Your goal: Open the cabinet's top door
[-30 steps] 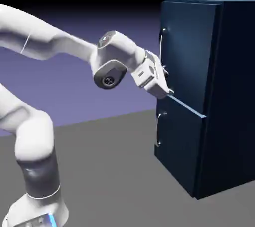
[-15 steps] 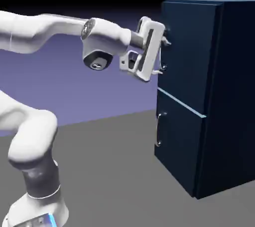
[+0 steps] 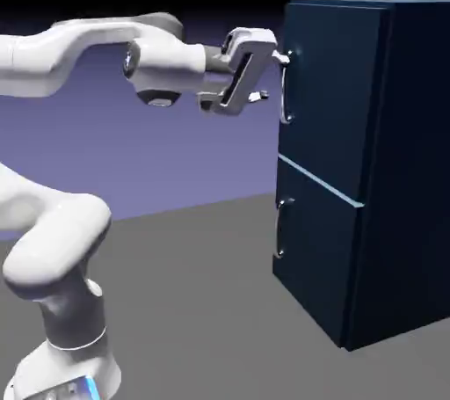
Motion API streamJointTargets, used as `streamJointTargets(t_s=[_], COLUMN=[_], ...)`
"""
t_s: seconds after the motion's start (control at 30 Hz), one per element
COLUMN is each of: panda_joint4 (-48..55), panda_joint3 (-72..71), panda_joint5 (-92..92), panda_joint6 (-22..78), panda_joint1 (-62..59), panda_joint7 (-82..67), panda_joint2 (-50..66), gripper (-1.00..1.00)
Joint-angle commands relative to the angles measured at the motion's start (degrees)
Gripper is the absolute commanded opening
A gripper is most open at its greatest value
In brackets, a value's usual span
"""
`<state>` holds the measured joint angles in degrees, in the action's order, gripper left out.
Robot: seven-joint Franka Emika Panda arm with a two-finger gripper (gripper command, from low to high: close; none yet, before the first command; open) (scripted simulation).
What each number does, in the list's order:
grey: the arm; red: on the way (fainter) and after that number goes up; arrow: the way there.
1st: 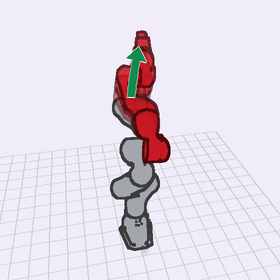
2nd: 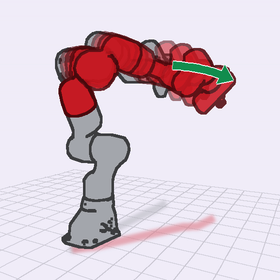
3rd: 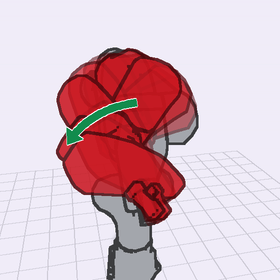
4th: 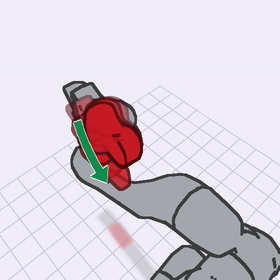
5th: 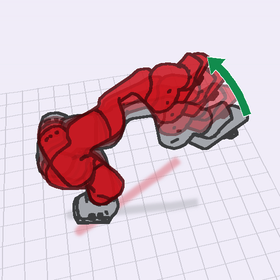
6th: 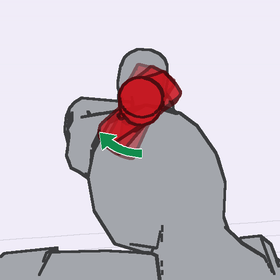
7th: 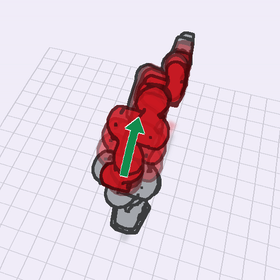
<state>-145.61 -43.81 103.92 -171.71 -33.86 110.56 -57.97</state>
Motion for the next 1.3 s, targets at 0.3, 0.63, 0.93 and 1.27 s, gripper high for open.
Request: streamJointTargets(t_s=[0.3,0.63,0.93,1.27], panda_joint4=[3.69,9.48,3.7,-13.33], panda_joint3=[-10.51,-18.73,-13.81,6.7], panda_joint5=[24.93,39.95,38.66,24.05], panda_joint6=[0.55,3.02,12.71,32.98], panda_joint1=[-8.29,-19.03,-15.16,0.85], panda_joint7=[16.33,24.81,22.43,19.91], panda_joint2=[-6.07,-8.26,-8.41,-11.9], gripper=[0.0,0.0,-1.0,-1.0])
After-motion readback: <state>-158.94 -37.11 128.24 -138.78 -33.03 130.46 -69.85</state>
